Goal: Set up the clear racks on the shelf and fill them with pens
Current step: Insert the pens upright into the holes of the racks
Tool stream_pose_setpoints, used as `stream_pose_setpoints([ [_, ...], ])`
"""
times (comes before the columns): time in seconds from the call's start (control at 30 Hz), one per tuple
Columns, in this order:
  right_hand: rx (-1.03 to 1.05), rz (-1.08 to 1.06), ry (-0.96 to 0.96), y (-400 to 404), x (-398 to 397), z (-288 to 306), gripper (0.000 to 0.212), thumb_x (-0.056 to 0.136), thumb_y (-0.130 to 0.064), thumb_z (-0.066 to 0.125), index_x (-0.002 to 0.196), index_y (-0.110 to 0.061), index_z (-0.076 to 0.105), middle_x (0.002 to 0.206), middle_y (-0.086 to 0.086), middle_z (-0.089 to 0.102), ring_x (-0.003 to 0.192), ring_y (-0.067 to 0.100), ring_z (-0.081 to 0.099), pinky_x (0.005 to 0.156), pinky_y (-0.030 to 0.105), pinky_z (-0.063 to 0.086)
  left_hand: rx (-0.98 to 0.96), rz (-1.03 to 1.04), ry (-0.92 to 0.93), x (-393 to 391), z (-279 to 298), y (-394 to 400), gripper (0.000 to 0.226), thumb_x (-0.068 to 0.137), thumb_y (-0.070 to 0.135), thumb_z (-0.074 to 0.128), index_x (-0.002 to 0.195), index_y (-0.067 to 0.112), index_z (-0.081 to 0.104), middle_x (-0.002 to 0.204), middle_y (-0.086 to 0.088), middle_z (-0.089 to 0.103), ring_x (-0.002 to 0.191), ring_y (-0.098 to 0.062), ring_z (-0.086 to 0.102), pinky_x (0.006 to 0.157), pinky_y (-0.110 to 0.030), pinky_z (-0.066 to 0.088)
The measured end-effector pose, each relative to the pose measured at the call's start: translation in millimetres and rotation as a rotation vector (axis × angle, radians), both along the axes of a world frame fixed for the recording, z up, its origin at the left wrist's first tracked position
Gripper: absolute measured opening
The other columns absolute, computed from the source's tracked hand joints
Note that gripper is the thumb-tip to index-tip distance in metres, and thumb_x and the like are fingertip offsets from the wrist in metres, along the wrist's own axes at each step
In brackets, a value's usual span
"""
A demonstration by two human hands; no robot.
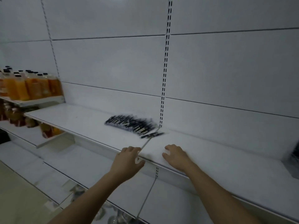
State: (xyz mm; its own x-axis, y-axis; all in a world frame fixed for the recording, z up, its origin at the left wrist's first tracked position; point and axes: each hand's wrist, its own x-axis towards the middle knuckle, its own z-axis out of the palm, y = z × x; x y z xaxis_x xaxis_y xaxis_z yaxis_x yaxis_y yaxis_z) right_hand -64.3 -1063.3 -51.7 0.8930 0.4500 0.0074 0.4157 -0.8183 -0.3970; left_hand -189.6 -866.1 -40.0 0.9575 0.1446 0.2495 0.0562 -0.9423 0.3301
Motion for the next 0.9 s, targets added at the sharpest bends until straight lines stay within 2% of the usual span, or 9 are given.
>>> stream_pose_setpoints([
  [0.27,0.077,-0.058,-0.171,44.4,60.0,-23.8,0.041,0.103,-0.028,0.041,0.142,-0.014,0.047,0.145,0.002,0.046,0.131,0.022,0.042,0.110,0.032,0.032,-0.011,-0.025,-0.038,82.5,-22.3,27.1,0.068,0.090,0.053,0.057,0.147,0.022,0.037,0.146,0.002,0.042,0.137,-0.019,0.033,0.109,-0.032,0.033],
  [0.43,0.101,0.009,-0.241,73.1,114.9,-26.0,0.036,0.103,-0.026,0.041,0.137,-0.020,0.052,0.140,-0.003,0.053,0.130,0.018,0.044,0.110,0.033,0.032,0.018,-0.011,-0.114,157.0,-21.4,33.1,0.070,0.086,0.056,0.061,0.141,0.017,0.045,0.143,-0.004,0.046,0.136,-0.026,0.037,0.109,-0.035,0.033],
  [0.53,0.216,-0.003,-0.231,78.5,128.0,-30.3,0.029,0.101,-0.019,0.045,0.126,-0.017,0.061,0.128,-0.002,0.060,0.120,0.020,0.051,0.102,0.034,0.040,0.082,0.027,-0.067,193.1,-19.4,38.6,0.081,0.089,0.063,0.053,0.150,0.015,0.032,0.154,-0.007,0.034,0.144,-0.028,0.024,0.117,-0.039,0.022],
  [0.67,0.481,-0.242,-0.143,61.8,140.9,-32.1,0.023,0.095,-0.005,0.050,0.108,-0.013,0.067,0.113,0.001,0.061,0.110,0.022,0.052,0.094,0.034,0.043,0.125,0.073,-0.020,217.0,-17.6,39.5,0.084,0.087,0.069,0.047,0.149,0.014,0.034,0.153,-0.010,0.033,0.143,-0.031,0.024,0.116,-0.042,0.021],
  [0.8,0.510,-0.402,-0.138,42.9,155.0,-30.2,0.020,0.090,0.000,0.053,0.098,-0.011,0.067,0.102,0.006,0.061,0.104,0.028,0.057,0.089,0.039,0.048,0.087,0.064,0.032,224.7,-17.2,38.7,0.074,0.089,0.064,0.049,0.144,0.016,0.038,0.147,-0.011,0.035,0.135,-0.031,0.027,0.111,-0.041,0.025],
  [0.9,0.441,-0.376,-0.154,44.1,154.8,-33.0,0.019,0.092,-0.003,0.053,0.100,-0.011,0.068,0.105,0.006,0.060,0.108,0.024,0.052,0.093,0.037,0.045,0.077,0.059,0.040,226.2,-16.4,36.9,0.071,0.091,0.062,0.049,0.144,0.017,0.037,0.142,-0.012,0.037,0.131,-0.031,0.030,0.109,-0.041,0.028],
])
